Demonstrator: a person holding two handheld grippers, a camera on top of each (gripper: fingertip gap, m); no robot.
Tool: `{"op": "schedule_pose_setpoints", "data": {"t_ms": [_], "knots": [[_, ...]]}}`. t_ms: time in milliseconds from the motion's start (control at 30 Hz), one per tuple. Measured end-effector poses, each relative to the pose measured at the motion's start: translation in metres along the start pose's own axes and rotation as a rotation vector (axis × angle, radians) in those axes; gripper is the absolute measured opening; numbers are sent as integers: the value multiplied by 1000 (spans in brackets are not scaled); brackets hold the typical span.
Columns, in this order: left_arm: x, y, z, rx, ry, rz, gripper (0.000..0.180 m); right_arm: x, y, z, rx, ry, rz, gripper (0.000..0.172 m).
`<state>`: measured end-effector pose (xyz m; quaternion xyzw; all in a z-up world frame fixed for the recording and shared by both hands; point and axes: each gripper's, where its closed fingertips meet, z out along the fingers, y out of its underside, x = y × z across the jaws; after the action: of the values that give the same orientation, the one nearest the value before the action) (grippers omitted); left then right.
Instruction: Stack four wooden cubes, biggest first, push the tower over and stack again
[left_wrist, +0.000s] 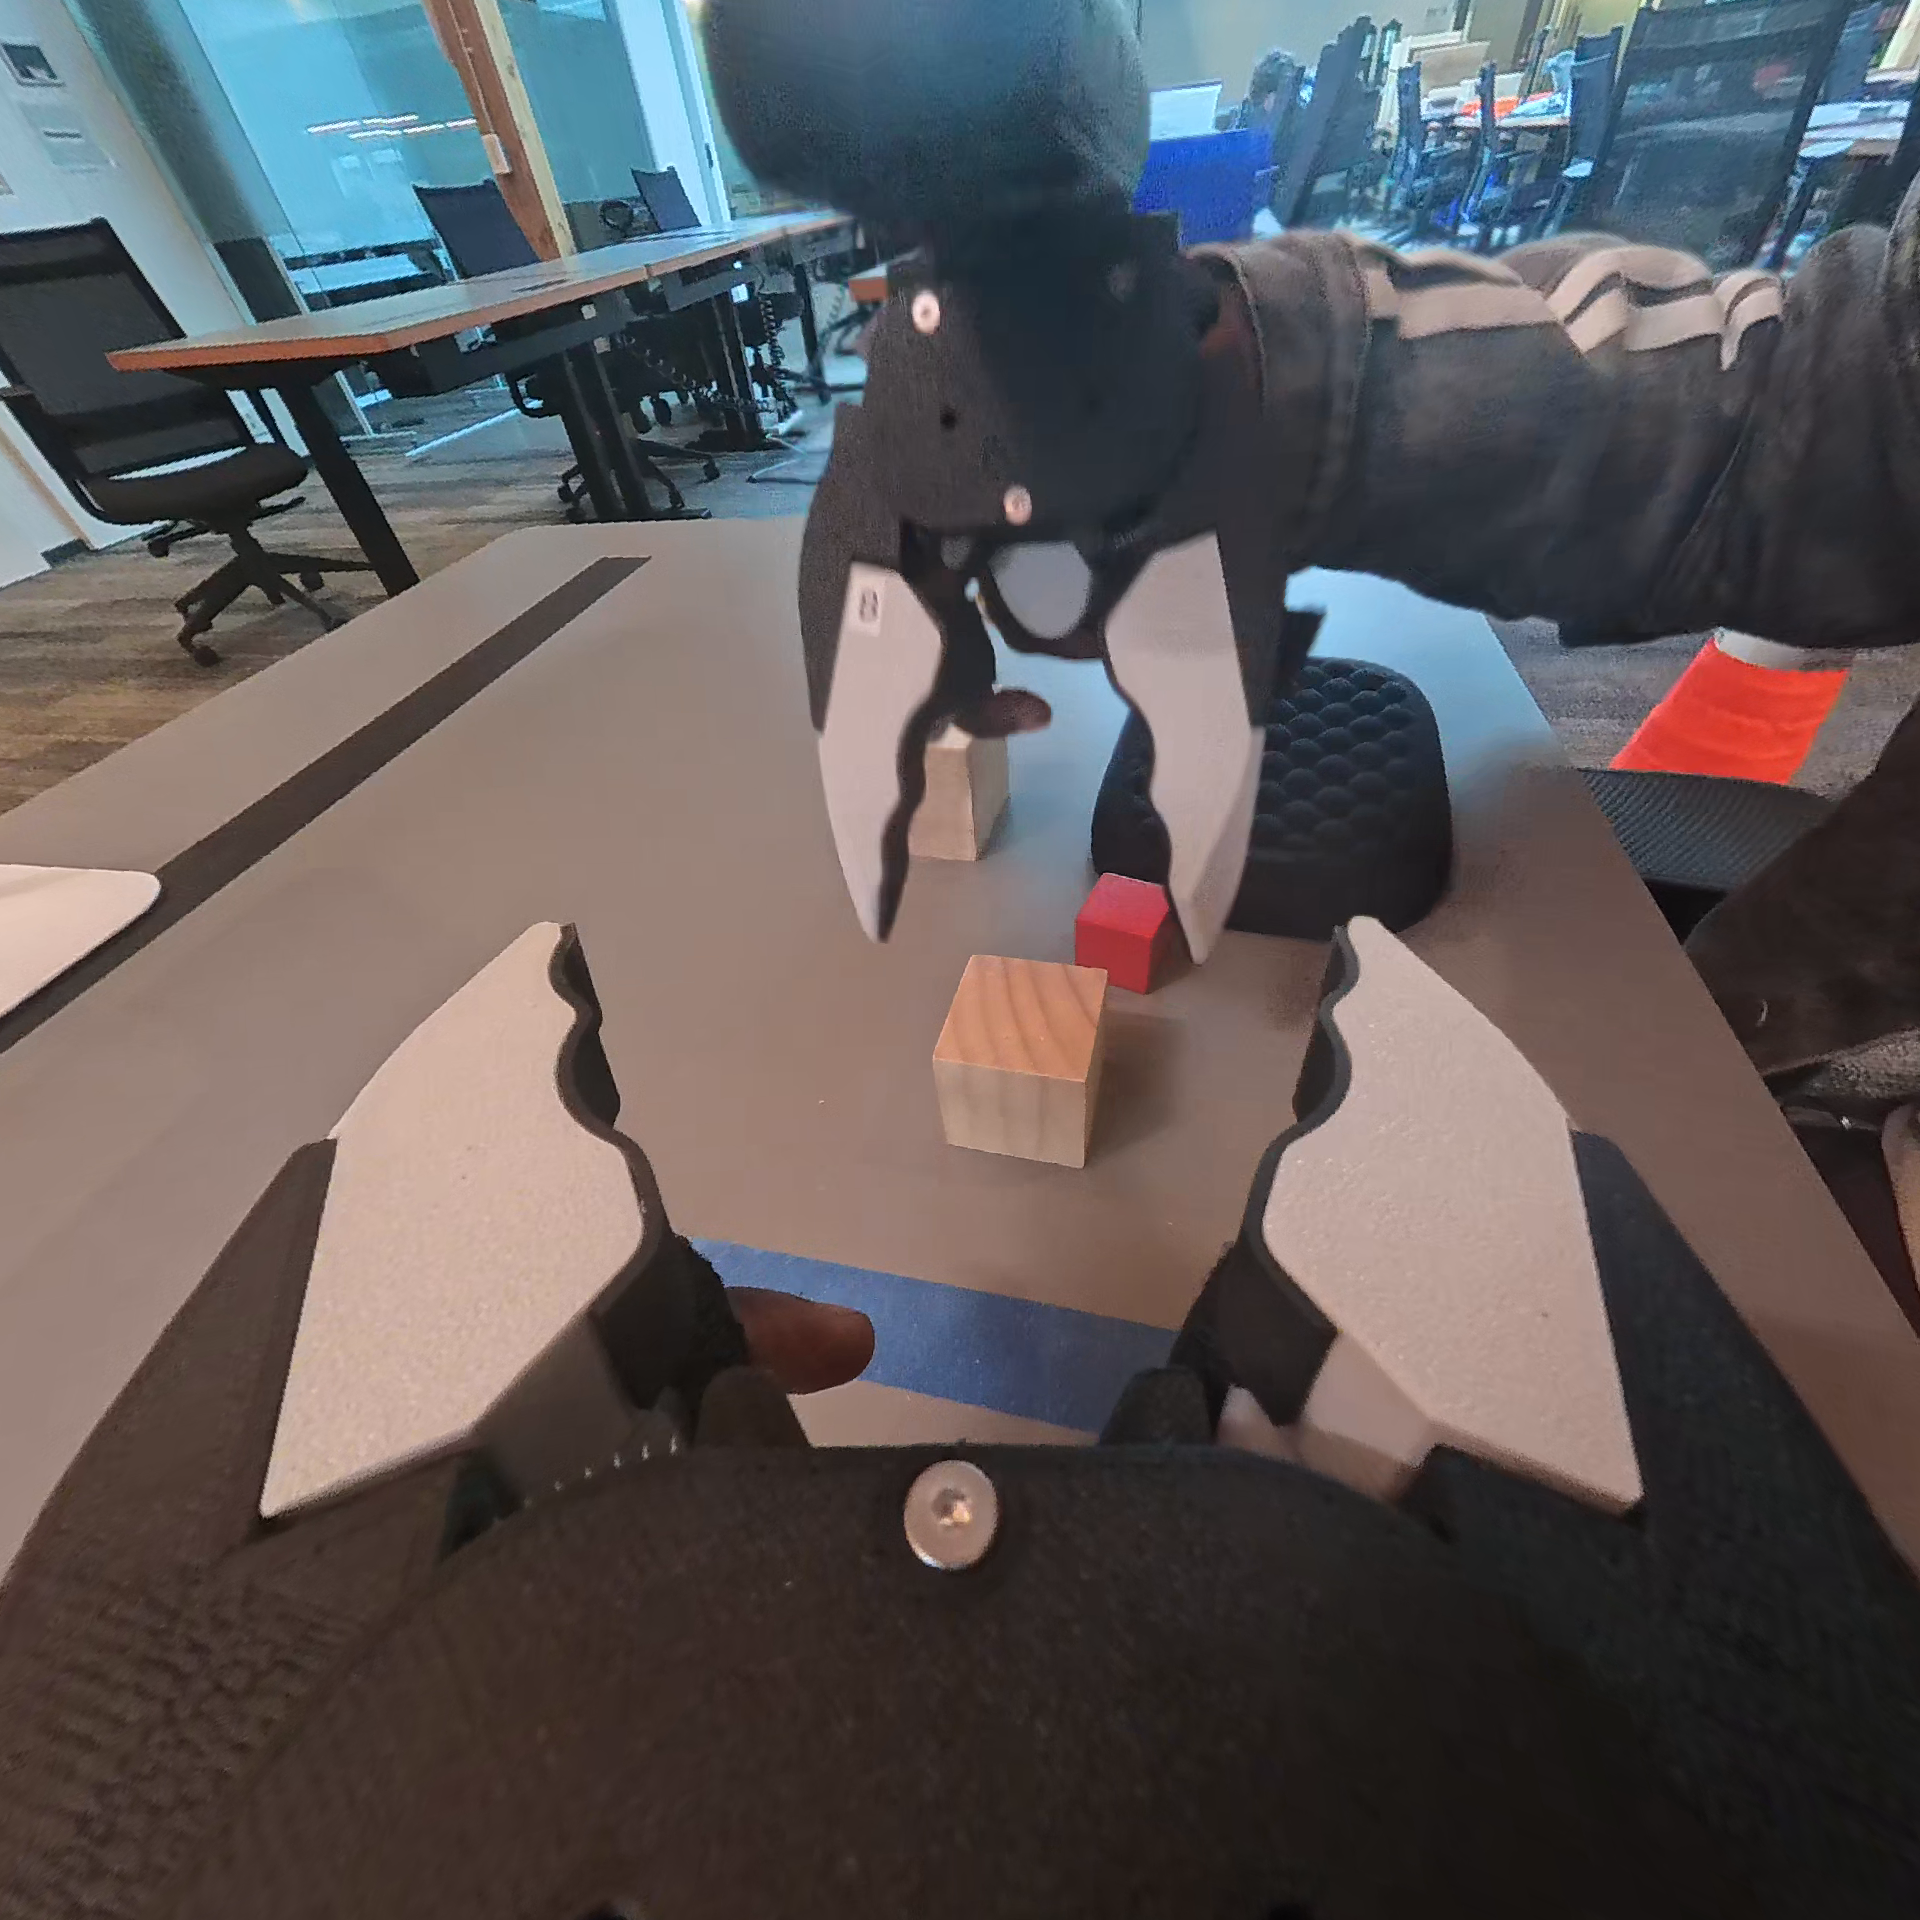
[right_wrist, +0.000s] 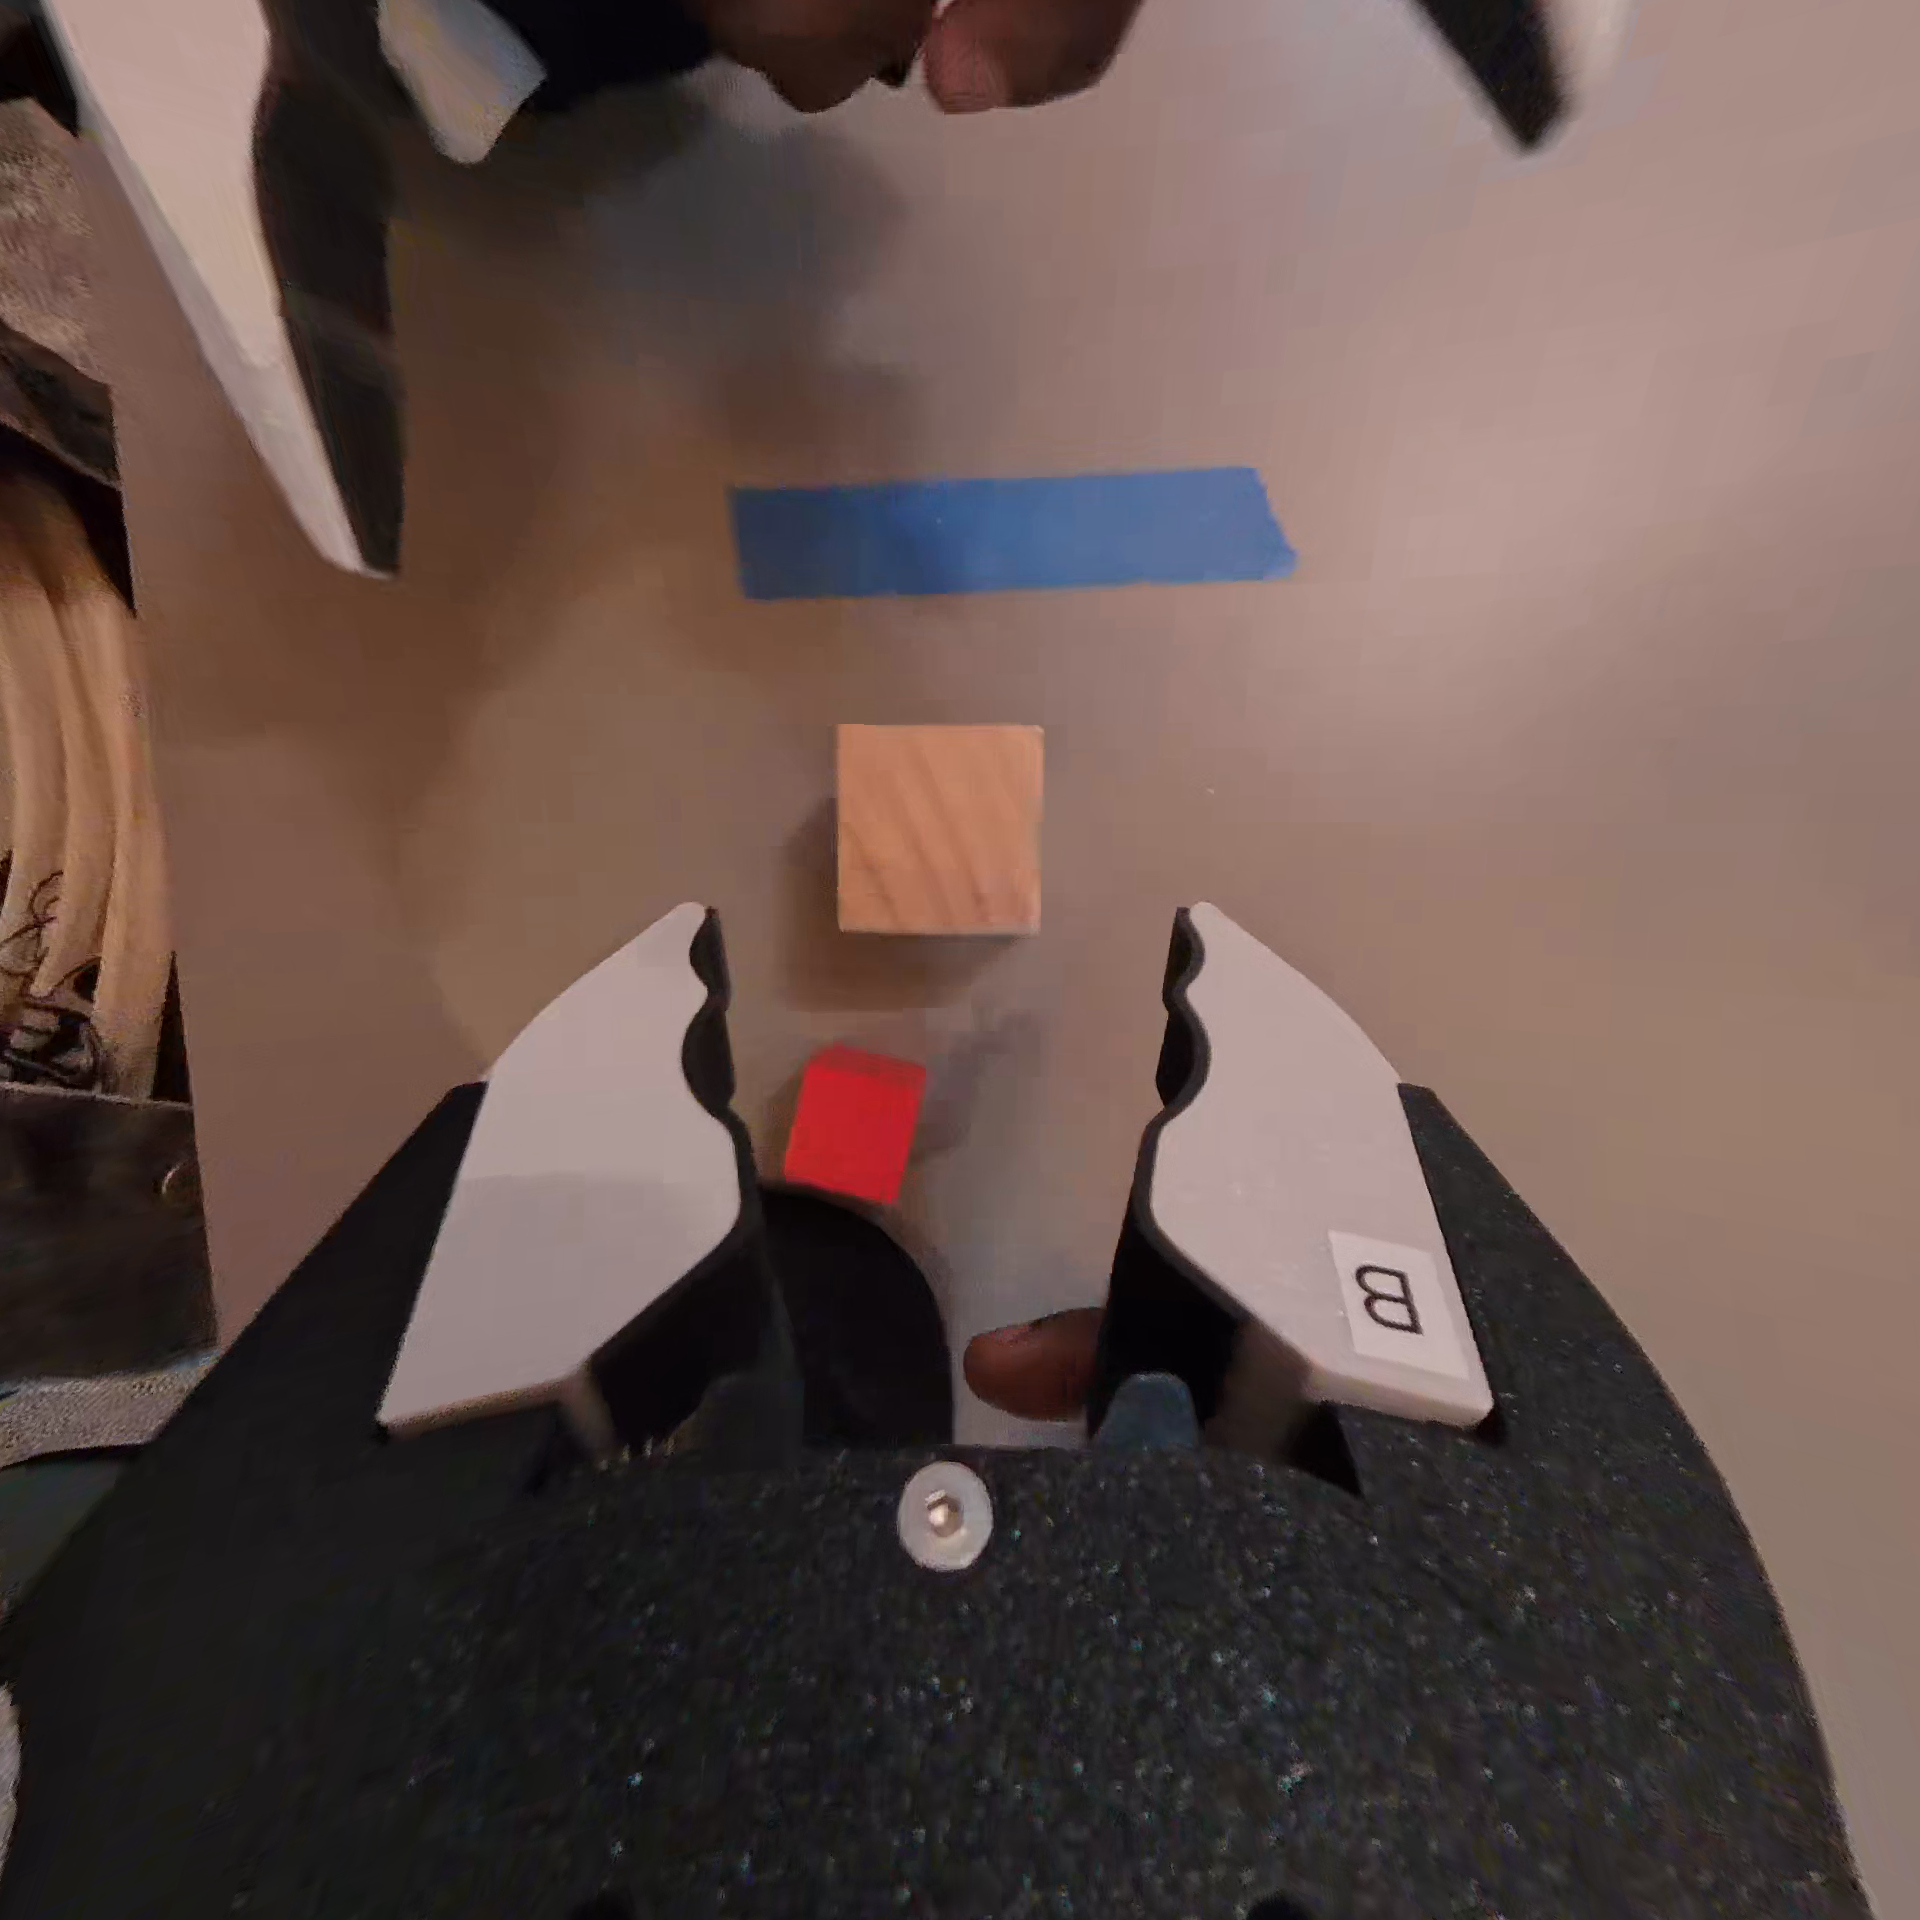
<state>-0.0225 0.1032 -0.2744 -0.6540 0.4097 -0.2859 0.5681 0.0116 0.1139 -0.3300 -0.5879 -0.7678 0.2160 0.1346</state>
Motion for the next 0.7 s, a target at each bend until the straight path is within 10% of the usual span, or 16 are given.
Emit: {"op": "schedule_pose_setpoints", "data": {"t_ms": [267,700], "knots": [[-4,-1,-1,1,-28,5,129,-1,0,32,-101,28,-116,45],[-3,-2,-2,-1,-29,19,129,65,75,-92,-159,133,-110,45]]}}
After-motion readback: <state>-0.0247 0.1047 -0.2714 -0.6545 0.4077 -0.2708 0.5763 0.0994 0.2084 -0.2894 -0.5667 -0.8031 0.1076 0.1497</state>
